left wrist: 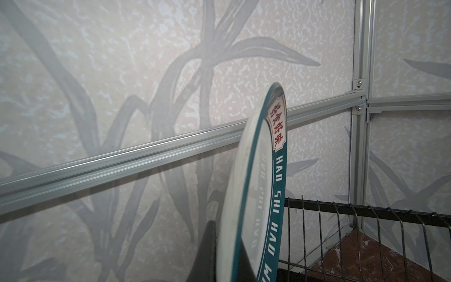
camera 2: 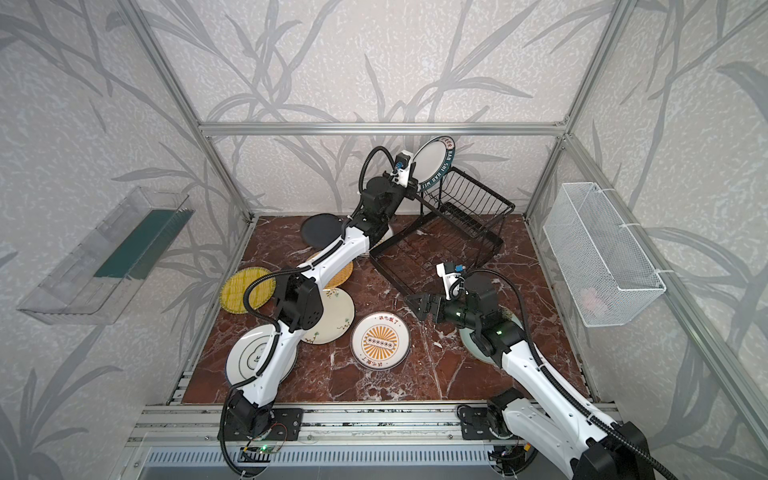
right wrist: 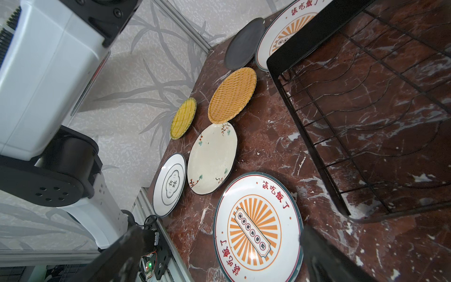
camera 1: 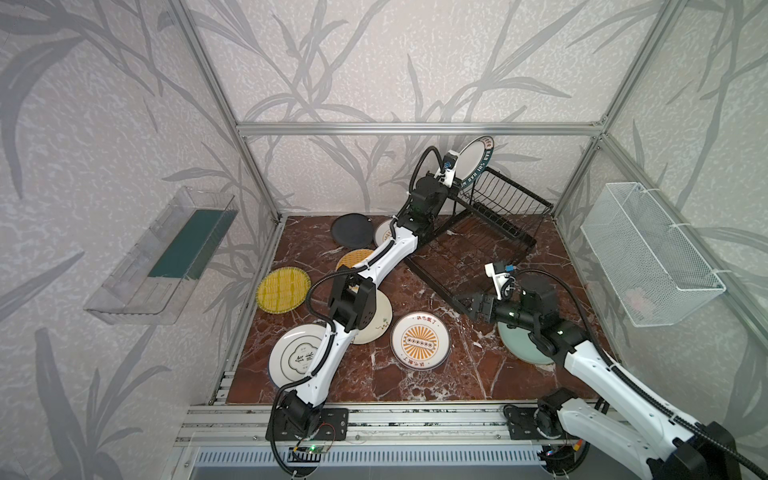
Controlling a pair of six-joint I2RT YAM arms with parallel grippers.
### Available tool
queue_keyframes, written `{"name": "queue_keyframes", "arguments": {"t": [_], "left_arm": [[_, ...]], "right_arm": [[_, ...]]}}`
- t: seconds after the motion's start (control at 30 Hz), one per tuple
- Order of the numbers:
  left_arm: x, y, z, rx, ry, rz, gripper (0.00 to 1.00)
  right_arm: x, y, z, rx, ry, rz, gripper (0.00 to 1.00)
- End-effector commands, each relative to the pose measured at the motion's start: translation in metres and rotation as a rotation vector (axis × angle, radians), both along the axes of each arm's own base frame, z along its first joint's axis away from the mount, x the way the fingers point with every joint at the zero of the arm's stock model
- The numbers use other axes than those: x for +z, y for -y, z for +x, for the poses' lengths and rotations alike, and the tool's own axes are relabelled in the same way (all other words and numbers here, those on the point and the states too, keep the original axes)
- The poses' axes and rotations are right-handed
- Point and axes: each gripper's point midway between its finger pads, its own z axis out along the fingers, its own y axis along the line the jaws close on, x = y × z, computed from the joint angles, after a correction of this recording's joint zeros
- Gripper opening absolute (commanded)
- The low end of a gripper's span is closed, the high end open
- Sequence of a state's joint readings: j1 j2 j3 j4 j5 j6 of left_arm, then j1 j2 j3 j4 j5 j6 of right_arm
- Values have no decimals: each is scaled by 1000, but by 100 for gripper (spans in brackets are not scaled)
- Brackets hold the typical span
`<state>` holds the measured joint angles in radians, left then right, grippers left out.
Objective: Load the plates into the dish rack
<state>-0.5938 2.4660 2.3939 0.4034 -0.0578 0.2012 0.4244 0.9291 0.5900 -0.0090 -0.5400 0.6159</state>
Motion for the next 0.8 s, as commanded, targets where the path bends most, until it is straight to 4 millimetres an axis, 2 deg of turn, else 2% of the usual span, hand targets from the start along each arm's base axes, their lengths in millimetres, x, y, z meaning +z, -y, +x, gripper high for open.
{"name": "queue_keyframes", "arguments": {"t": [0.0, 0.27, 0.63, 0.77], "left_arm": [[30, -6, -3, 19, 99, -58, 0], [21, 8, -1, 23, 137, -55, 0], [7, 8, 7, 77, 153, -70, 0], [1, 9, 9, 81, 153, -67, 5]], "right_arm": [[11, -4, 0, 18, 16, 12, 99], [11, -2, -6, 25, 2, -3, 99], [9, -2, -7, 29, -23, -4, 99], [7, -2, -5, 22, -31, -6, 99]]}}
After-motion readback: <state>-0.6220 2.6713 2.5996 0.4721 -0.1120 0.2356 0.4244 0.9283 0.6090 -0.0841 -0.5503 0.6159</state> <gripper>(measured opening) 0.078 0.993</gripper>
